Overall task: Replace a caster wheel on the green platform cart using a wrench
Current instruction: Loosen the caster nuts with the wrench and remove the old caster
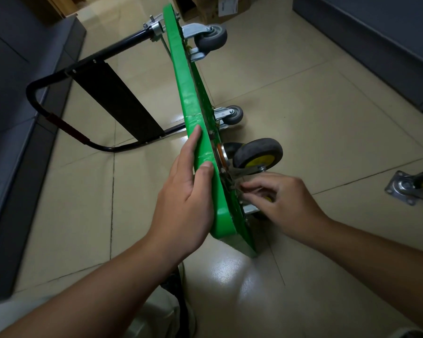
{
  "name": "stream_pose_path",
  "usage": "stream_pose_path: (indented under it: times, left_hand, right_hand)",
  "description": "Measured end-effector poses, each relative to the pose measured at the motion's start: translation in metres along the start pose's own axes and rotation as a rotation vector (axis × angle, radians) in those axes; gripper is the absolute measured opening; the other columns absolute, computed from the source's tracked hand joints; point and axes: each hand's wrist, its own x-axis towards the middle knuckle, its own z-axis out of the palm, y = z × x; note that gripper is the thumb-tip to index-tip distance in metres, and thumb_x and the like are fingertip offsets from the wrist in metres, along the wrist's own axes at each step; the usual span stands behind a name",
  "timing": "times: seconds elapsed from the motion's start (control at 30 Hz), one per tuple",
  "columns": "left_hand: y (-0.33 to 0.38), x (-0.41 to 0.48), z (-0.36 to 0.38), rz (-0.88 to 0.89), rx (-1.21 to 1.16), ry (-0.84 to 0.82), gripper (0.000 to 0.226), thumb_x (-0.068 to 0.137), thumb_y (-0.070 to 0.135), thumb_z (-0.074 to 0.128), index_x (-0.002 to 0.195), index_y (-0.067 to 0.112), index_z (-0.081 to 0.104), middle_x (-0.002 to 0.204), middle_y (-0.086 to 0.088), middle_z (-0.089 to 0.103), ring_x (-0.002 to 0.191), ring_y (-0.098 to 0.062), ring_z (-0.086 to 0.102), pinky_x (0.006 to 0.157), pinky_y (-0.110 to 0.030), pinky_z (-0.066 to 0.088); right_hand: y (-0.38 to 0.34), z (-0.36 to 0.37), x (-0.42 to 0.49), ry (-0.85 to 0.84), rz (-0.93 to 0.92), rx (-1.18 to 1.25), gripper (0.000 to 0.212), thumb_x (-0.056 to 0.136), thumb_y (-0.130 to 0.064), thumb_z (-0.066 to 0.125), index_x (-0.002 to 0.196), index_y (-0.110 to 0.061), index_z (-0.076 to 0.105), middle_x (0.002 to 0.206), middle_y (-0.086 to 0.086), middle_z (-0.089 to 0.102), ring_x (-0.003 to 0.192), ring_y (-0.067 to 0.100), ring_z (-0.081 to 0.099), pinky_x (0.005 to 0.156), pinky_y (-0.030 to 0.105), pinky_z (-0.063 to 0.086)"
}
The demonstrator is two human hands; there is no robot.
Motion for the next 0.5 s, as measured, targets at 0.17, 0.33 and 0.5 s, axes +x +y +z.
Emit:
stream_pose_path:
  times: [0.17,0.33,0.5]
  left_hand:
    - [0.002,-0.001,0.000,0.000,-0.011,-0.003,0.060,0.095,0.056,0.032,0.154,0.064,0.022,0.159,0.017,0.041,0.136,-0.015,0.052,0.109,-0.051,0.048]
    - [0.002,-0.001,0.000,0.004,-0.010,-0.014,0.060,0.095,0.058,0.030,0.154,0.063,0.019,0.157,0.014,0.044,0.131,-0.018,0.056,0.105,-0.053,0.051]
    - [0.001,0.000,0.000,0.014,-0.007,0.002,0.060,0.096,0.056,0.032,0.155,0.061,0.022,0.156,0.017,0.044,0.133,-0.013,0.054,0.107,-0.050,0.049]
  right_hand:
    - [0.015,0.000,-0.013,-0.083,0.019,-0.136,0.013,0.086,-0.005,0.078,0.098,-0.010,0.076,0.083,-0.002,0.071,0.074,0.010,0.067,0.071,0.036,0.057]
    - [0.006,-0.010,-0.034,0.038,0.123,0.046,0.013,0.102,-0.016,0.056,0.089,-0.018,0.058,0.070,0.008,0.061,0.064,0.019,0.060,0.061,0.038,0.050]
    - [-0.049,-0.009,0.000,0.138,0.182,0.324,0.033,0.095,-0.041,0.066,0.082,-0.011,0.067,0.070,0.019,0.064,0.049,0.009,0.047,0.046,0.024,0.037]
